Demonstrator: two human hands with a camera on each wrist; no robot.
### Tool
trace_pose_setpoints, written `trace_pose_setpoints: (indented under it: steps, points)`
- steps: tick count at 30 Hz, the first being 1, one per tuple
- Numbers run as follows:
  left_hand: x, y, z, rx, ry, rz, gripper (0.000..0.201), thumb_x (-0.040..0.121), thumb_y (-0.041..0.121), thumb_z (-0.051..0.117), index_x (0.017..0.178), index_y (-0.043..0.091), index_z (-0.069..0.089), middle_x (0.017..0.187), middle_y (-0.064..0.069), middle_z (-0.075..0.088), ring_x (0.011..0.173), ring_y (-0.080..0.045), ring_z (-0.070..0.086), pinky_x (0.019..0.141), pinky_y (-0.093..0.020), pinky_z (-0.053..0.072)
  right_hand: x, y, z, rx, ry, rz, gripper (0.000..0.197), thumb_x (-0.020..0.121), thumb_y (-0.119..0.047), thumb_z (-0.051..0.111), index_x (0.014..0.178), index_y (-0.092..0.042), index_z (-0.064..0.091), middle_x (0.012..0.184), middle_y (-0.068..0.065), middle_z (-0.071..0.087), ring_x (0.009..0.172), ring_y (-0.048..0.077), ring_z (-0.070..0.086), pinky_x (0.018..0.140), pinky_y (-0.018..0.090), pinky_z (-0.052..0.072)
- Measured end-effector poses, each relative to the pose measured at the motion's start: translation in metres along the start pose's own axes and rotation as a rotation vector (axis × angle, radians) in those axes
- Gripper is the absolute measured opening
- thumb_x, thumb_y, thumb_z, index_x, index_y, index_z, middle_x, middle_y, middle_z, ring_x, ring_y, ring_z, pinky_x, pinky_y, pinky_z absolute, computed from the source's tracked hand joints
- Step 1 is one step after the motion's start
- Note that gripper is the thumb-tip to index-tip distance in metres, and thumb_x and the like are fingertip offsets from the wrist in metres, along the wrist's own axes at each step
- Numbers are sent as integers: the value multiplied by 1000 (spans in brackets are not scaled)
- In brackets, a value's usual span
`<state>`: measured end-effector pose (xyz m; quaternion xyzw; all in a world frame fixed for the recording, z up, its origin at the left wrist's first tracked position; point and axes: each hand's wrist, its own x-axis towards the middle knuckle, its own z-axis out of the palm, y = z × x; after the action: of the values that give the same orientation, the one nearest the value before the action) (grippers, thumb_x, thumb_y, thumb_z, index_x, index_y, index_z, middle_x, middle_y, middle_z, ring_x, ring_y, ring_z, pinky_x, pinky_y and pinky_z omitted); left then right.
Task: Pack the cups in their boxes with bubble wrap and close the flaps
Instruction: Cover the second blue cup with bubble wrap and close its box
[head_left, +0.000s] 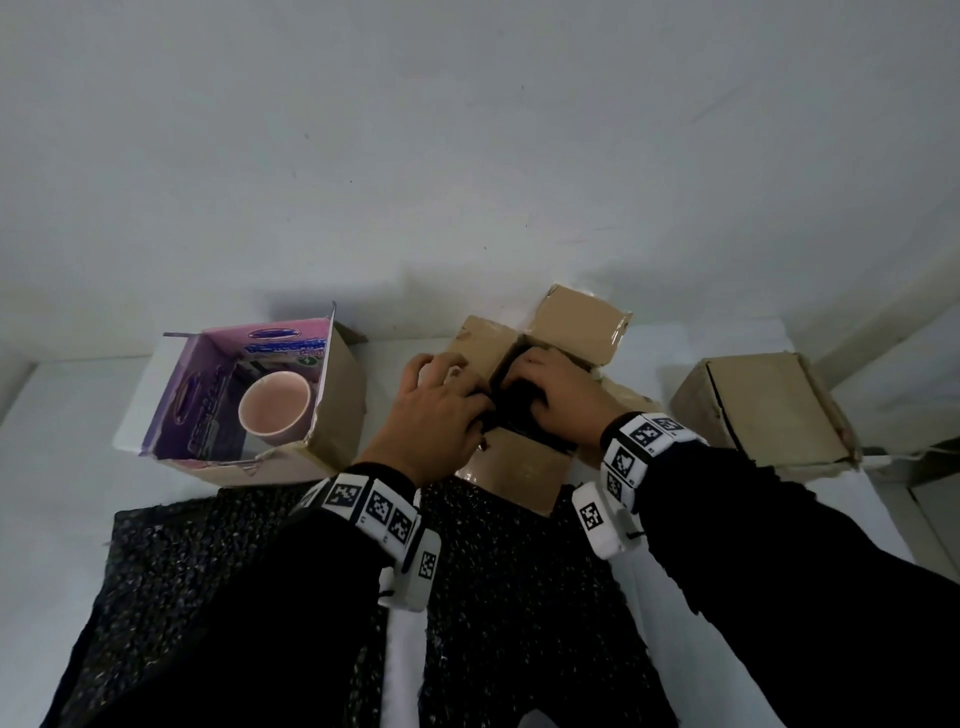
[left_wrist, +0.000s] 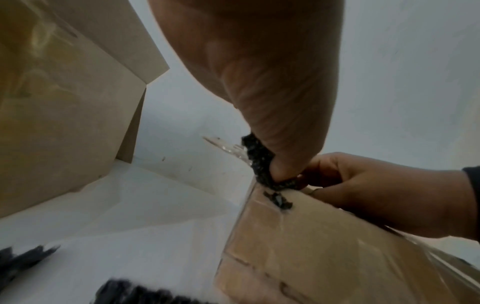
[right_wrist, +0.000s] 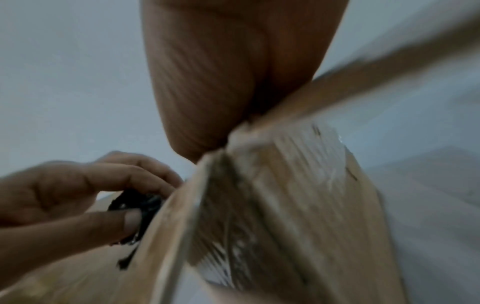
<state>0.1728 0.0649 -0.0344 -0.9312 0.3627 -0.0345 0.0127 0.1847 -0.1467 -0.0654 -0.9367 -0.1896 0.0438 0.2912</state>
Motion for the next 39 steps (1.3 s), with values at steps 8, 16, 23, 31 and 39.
trace_pose_setpoints:
  steps: [8,16,23,31,39]
  points:
    - [34,5,-30,181,-402,99,43,74,48,50,109,28,64,120,-7,56,133,-25,27,111,-55,-3,-24,-1,-12,252,72,174,32,73,9,49,84,-20,59,82,-5,67,75,11,61,68,30,51]
    - [48,18,-43,424,-502,145,32,86,30,61,117,22,64,134,-5,41,132,-34,22,113,-60,3,-33,3,-16,108,-83,179,31,70,3,54,86,-22,59,86,-2,67,79,17,62,67,32,50]
    - [51,16,-29,452,-415,162,29,95,20,45,114,19,67,134,-6,46,132,-35,25,114,-54,8,-36,1,-13,12,-91,172,30,70,-3,56,89,-26,57,91,-3,67,80,18,60,67,30,46]
    - [38,3,-20,388,-338,260,27,91,33,52,112,26,66,128,-2,43,124,-31,30,105,-51,19,-36,-1,-15,118,-46,228,32,71,-3,57,93,-25,64,86,-9,68,78,9,63,71,31,54]
    - [8,17,-4,-33,-86,227,49,75,61,59,111,28,51,106,3,60,122,-23,38,100,-47,18,-53,-16,-14,327,57,245,15,68,-22,56,78,-32,63,77,-8,68,74,12,63,70,36,54]
